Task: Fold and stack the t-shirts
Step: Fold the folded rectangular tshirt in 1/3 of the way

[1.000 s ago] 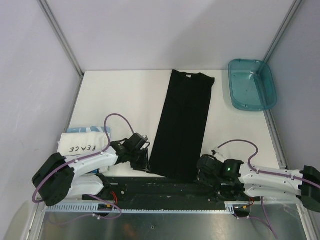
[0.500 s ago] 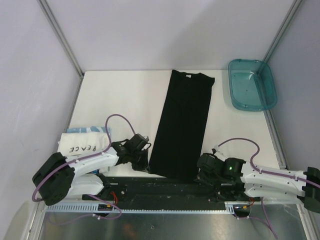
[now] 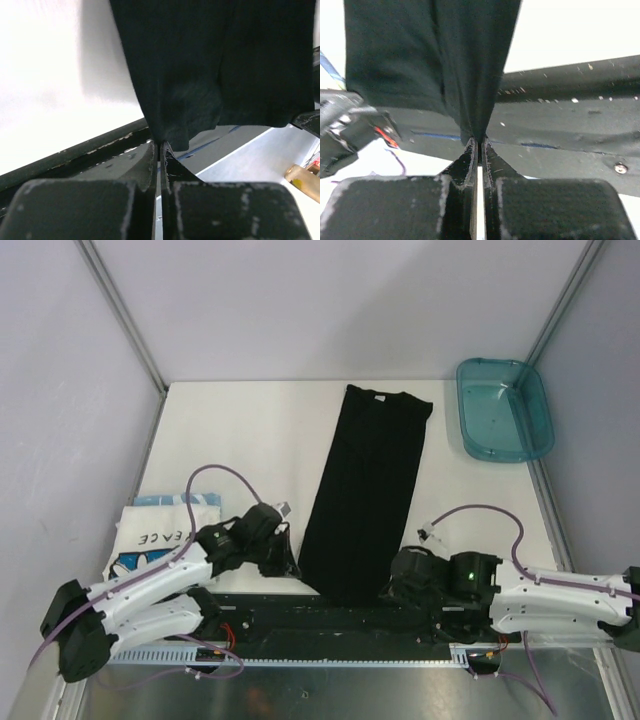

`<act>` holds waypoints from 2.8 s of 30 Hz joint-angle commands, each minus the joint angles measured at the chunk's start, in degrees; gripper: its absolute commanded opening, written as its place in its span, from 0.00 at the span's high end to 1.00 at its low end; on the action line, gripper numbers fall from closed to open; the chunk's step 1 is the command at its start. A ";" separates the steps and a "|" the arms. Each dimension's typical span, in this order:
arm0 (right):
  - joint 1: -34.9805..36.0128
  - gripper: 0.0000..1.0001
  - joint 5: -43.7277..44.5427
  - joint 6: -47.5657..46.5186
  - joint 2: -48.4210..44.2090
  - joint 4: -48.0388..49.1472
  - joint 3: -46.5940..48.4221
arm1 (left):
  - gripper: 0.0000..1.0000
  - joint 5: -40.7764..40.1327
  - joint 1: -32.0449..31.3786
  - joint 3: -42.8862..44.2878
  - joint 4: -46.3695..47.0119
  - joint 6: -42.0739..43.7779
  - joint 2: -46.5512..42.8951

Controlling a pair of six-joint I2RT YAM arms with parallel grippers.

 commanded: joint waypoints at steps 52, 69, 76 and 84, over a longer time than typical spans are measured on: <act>-68.31 1.00 -18.96 -45.25 52.94 37.60 28.97 | 1.00 0.54 21.52 78.08 3.30 14.98 75.75; -70.08 1.00 -18.81 -45.85 52.58 36.87 30.02 | 1.00 0.74 22.33 79.50 3.26 15.19 76.01; -70.75 0.60 -18.17 -47.06 51.46 36.52 30.53 | 0.59 1.56 22.79 80.81 3.65 17.95 75.57; -67.01 0.61 -14.37 -53.02 47.48 32.23 35.38 | 0.45 1.60 22.88 77.53 3.91 21.09 69.85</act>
